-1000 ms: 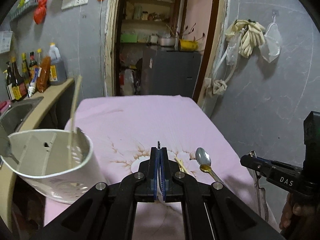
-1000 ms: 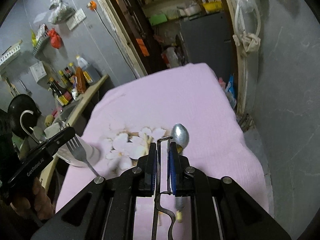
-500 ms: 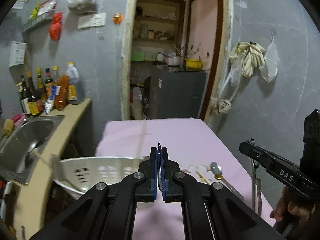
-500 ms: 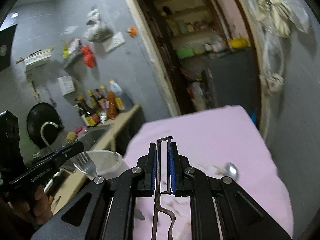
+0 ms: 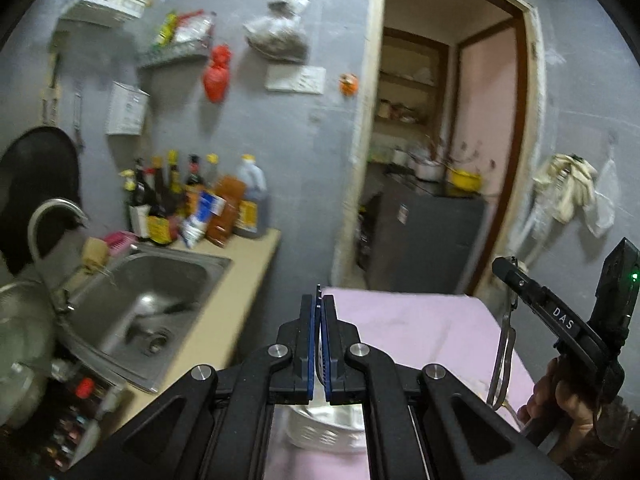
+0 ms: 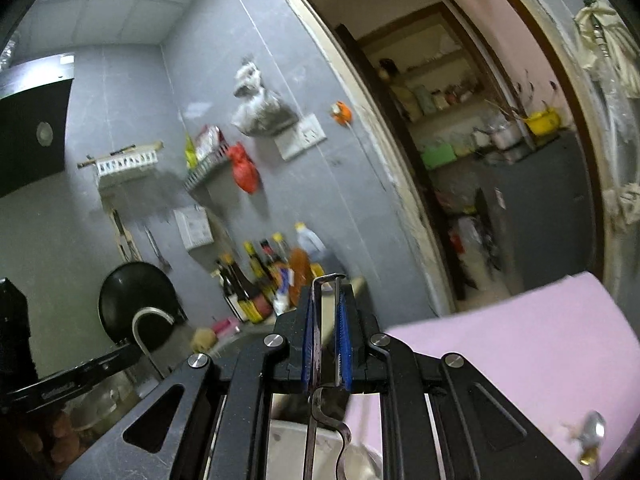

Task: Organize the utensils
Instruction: 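Lift and carry the peeler with the right tool while the left tool carries the fork to the holder, then open the right tool over the holder while the left tool drops the fork inside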

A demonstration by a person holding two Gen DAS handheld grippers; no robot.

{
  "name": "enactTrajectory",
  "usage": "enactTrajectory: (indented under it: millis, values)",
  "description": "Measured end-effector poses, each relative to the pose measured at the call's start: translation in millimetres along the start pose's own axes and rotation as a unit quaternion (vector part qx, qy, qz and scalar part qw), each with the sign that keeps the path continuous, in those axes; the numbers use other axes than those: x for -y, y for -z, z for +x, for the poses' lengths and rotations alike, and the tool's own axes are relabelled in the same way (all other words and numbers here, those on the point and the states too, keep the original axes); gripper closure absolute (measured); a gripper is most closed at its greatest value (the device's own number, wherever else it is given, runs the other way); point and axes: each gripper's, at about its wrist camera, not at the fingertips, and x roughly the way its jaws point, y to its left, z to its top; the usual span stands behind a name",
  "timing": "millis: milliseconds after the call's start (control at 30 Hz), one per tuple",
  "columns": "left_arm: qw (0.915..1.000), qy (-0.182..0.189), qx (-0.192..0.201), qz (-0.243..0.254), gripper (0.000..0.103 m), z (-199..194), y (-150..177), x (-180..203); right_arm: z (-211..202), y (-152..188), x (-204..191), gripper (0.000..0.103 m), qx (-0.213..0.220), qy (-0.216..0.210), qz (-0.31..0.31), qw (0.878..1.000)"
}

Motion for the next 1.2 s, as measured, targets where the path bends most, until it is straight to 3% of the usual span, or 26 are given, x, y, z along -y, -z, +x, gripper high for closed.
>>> enactTrajectory:
  millis: [267,533,733,1067,1200]
  values:
    - [0.9985,-0.051,0.011,0.013,0.100,22,-4,-13,51,34,-24,0.092,0.006,0.012,-0.030,0.999]
    - [0.9973,-0.065,-0.005,0.034,0.100,41,15,-2,56,58,-25,0.092,0.005,0.058,-0.060,0.997]
    - [0.9960,-0.074,-0.012,0.048,0.100,46,27,6,53,65,-16,0.092,0.011,0.069,-0.056,0.996]
    - [0.9970,-0.054,-0.042,0.034,0.099,53,28,7,50,76,-14,0.089,-0.011,0.057,-0.053,0.997]
    - [0.9979,-0.019,-0.061,0.014,0.096,55,30,3,45,77,-12,0.072,-0.024,0.051,-0.051,0.997]
